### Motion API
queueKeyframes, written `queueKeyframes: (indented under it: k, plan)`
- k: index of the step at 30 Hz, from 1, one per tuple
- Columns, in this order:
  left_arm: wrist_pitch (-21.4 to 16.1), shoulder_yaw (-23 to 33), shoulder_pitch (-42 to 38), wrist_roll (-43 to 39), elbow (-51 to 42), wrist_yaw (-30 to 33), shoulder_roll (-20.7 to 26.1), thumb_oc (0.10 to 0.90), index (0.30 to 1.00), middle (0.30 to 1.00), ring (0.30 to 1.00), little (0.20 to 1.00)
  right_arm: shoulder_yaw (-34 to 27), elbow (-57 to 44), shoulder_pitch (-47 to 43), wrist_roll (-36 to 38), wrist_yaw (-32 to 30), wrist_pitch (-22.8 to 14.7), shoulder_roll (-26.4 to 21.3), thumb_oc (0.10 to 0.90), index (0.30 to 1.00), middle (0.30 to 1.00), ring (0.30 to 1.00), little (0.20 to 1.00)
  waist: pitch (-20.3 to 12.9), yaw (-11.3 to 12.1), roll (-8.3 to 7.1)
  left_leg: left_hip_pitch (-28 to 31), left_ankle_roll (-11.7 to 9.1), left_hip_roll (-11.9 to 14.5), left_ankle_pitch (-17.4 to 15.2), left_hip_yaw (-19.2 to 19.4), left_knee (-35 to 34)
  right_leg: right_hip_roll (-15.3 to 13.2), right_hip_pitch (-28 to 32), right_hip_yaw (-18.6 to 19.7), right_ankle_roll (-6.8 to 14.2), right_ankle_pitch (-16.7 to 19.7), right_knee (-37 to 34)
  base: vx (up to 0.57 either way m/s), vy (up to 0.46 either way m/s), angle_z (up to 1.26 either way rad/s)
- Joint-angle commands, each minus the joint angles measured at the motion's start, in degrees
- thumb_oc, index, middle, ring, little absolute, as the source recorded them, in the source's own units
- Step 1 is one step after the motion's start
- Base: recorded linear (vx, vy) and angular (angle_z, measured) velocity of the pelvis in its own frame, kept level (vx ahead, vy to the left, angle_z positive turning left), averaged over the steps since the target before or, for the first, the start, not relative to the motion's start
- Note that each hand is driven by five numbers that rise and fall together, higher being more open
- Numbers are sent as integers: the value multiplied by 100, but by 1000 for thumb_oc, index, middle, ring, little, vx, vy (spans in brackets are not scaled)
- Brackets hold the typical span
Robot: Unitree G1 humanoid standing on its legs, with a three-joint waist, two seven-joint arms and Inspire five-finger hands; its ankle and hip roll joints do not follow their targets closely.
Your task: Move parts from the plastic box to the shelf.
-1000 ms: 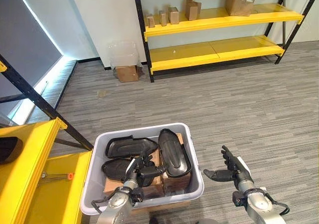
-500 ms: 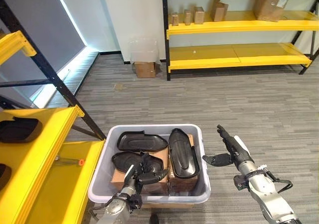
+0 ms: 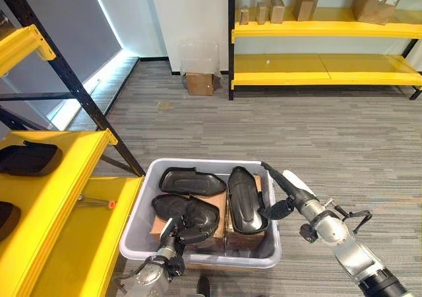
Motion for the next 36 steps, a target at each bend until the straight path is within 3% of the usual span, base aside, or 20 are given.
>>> queueKeyframes:
  k: [1, 8, 19, 30, 36]
  plan:
    - [-617, 301, -672, 57, -692, -135, 380, 900, 1000, 1000, 1000, 1000, -114, -350, -1020, -525, 70, -331, -95, 900, 1000, 1000, 1000, 1000, 537, 92, -397, 286, -344, 631, -261, 33, -28, -843, 598, 67, 479, 1686, -1800, -88, 12, 4]
    - [-668, 291, -870, 105, -706, -100, 388, 900, 1000, 1000, 1000, 1000, 47, -425, -1316, -937, 250, -295, -172, 900, 1000, 1000, 1000, 1000, 802, 51, -455, 45, -326, 637, -302, 109, 143, -851, 281, 219, 493, 1737, -1708, -61, 24, -8]
    - [-664, 270, -1074, 160, -723, -27, 418, 900, 1000, 1000, 1000, 1000, 75, -841, -1491, -871, 459, -201, -80, 900, 1000, 1000, 1000, 1000, 1187, 21, -618, -238, -300, 626, -407, 133, 447, -852, -19, 330, 489, 1778, -1551, -46, 14, -4]
    - [-667, 349, -1159, 178, -713, 59, 517, 900, 1000, 1000, 1000, 1000, 303, -1114, -1856, -783, 590, -141, 58, 900, 1000, 1000, 1000, 1000, 1485, 169, -863, -281, -287, 616, -494, 150, 566, -863, -38, 348, 491, 1839, -1554, -39, 13, 0]
    - [-660, 328, -1283, 179, -642, 160, 537, 900, 1000, 1000, 1000, 1000, 524, -860, -2191, -904, 450, -51, 338, 900, 1000, 1000, 1000, 1000, 1654, 249, -891, -346, -295, 639, -497, 148, 656, -832, -94, 370, 458, 1845, -1502, -36, 7, 0]
